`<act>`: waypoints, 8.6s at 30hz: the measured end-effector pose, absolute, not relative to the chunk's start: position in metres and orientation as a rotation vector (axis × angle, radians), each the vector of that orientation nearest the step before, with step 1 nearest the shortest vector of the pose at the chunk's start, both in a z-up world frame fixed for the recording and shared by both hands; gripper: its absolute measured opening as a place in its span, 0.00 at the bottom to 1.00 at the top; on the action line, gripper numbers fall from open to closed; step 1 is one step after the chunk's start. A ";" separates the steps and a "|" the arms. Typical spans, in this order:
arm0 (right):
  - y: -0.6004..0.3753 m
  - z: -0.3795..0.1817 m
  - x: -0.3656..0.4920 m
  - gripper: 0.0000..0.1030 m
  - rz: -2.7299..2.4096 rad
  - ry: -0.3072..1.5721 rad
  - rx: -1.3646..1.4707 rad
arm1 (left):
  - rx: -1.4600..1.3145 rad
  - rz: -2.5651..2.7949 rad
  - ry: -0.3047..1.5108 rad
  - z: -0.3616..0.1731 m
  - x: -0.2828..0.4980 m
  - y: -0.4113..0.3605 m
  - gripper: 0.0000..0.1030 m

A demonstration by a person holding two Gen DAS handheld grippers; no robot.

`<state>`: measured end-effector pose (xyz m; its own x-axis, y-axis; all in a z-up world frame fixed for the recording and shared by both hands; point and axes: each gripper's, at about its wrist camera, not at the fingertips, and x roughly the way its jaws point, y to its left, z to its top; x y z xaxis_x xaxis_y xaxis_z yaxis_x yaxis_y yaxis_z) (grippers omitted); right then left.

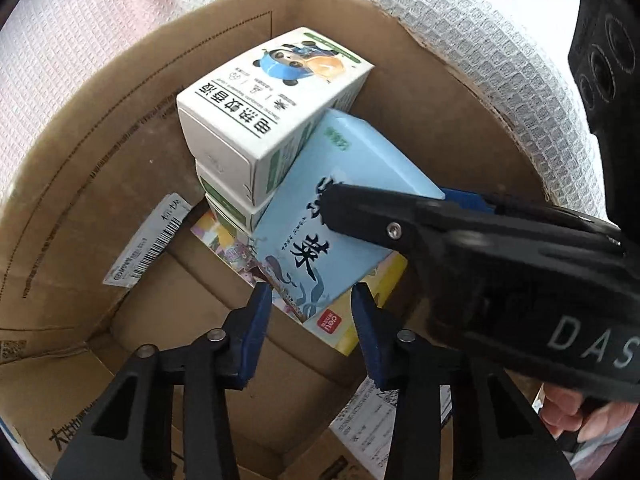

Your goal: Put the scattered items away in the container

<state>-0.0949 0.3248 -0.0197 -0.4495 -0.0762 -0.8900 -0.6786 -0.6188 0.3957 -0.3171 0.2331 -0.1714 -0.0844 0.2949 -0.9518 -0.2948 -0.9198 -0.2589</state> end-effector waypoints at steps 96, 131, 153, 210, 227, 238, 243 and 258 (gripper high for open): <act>0.067 0.138 -0.095 0.66 2.313 0.022 -1.056 | -0.862 2.924 -0.142 -0.059 -0.098 0.031 0.63; -0.028 -0.051 -0.218 0.69 2.566 0.185 -1.433 | -1.269 2.956 -0.282 -0.199 -0.067 -0.115 0.64; -0.034 -0.132 -0.231 0.32 2.455 0.178 -1.694 | -1.391 2.807 0.190 -0.225 -0.145 -0.147 0.23; 0.025 -0.094 -0.274 0.62 2.371 0.555 -1.490 | -1.691 2.610 -0.525 -0.270 -0.116 -0.165 0.47; 0.044 -0.130 -0.300 0.77 2.263 0.927 -1.615 | -1.691 2.453 -0.808 -0.286 -0.149 -0.180 0.54; 0.041 -0.136 -0.306 0.76 2.246 1.057 -1.623 | -1.665 2.458 -0.773 -0.284 -0.148 -0.175 0.50; 0.037 -0.135 -0.312 0.72 2.272 1.006 -1.627 | -1.648 2.482 -0.767 -0.280 -0.144 -0.173 0.48; 0.025 -0.038 -0.292 0.69 2.428 0.846 -1.431 | -1.382 2.696 -0.677 -0.186 -0.122 -0.164 0.48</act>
